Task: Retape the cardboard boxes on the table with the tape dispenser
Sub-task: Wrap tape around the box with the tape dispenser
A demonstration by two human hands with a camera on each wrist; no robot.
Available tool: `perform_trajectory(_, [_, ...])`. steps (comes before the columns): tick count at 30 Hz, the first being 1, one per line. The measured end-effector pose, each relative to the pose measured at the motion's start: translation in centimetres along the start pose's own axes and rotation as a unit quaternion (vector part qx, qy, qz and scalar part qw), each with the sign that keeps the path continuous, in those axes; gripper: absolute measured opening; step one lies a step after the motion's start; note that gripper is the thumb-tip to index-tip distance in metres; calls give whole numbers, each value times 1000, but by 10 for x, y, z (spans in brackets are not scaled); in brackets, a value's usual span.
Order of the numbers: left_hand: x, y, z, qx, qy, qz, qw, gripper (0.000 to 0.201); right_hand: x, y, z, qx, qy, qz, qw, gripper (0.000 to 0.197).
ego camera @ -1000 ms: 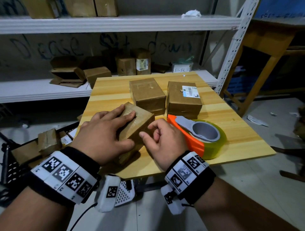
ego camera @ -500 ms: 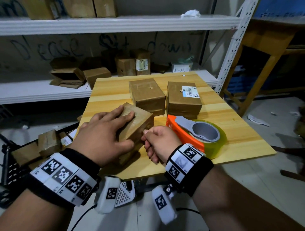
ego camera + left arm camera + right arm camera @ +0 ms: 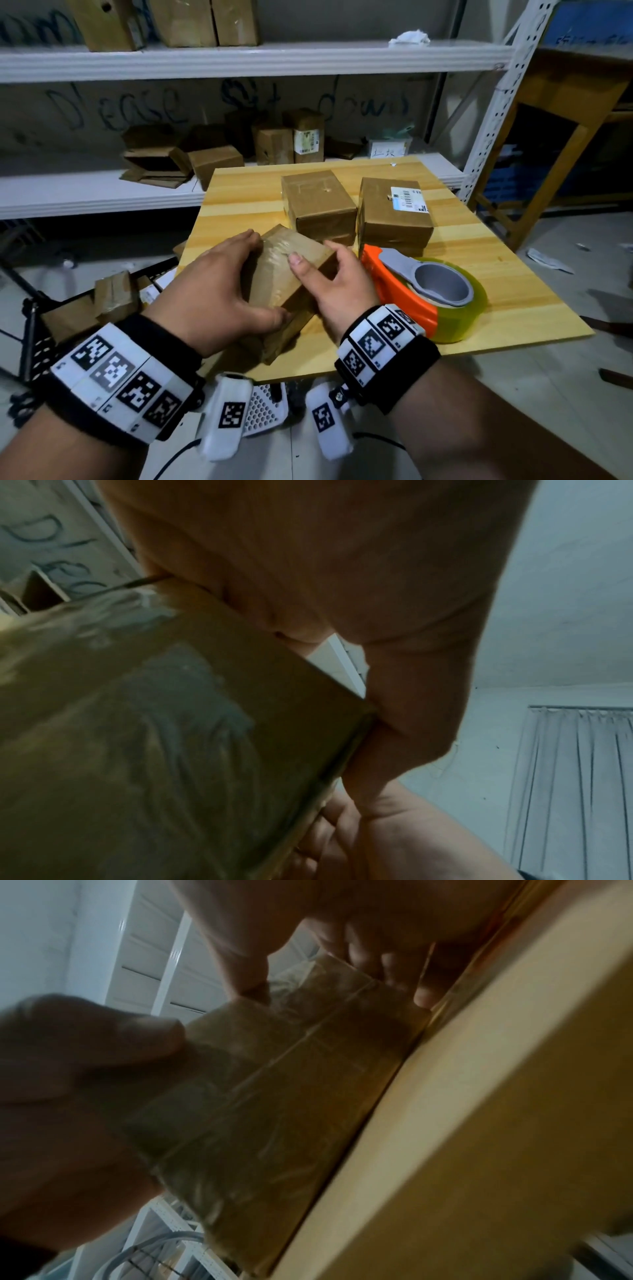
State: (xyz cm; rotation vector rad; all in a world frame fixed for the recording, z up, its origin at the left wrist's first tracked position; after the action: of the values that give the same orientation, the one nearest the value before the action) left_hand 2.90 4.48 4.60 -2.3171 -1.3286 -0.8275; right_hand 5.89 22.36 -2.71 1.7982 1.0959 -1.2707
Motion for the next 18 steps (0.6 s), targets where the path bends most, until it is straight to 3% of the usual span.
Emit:
perform_trajectory(2, [0,1,1,6,0,5,1000,119,1,-4,1,-2,-6,-8,1000,47])
perform_trajectory(6, [-5,0,2,-2,-15,10,1000,124,-2,-10,-7,30,67,-48,996,34])
perform_trajectory(10, [-5,-1,2,-16,-49,9,999,126,-5,-10,-14,65,118,-96,986,51])
perform_trajectory(12, [-4,0,3,-18,-60,5,998,124,-3,-11,-16,52,136,-104,984,52])
perform_trajectory(14, [-4,0,4,-12,-74,5,997,121,7,-13,-13,-3,94,-114,989,47])
perform_trajectory(18, [-4,-1,3,-8,-96,0,995,118,17,-11,-20,-123,-37,-86,988,72])
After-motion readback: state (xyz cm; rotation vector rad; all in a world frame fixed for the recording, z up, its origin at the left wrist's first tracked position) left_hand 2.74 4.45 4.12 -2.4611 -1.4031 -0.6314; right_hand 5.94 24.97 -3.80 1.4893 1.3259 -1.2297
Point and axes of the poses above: each hand's wrist, its own y-axis away from the middle knuckle, its own z-axis out of the palm, x = y × z, the point moved 2 cm from there along -y, towards the middle knuckle, and after that the axes turned 12 degrees about y, right-handed, at the moved point
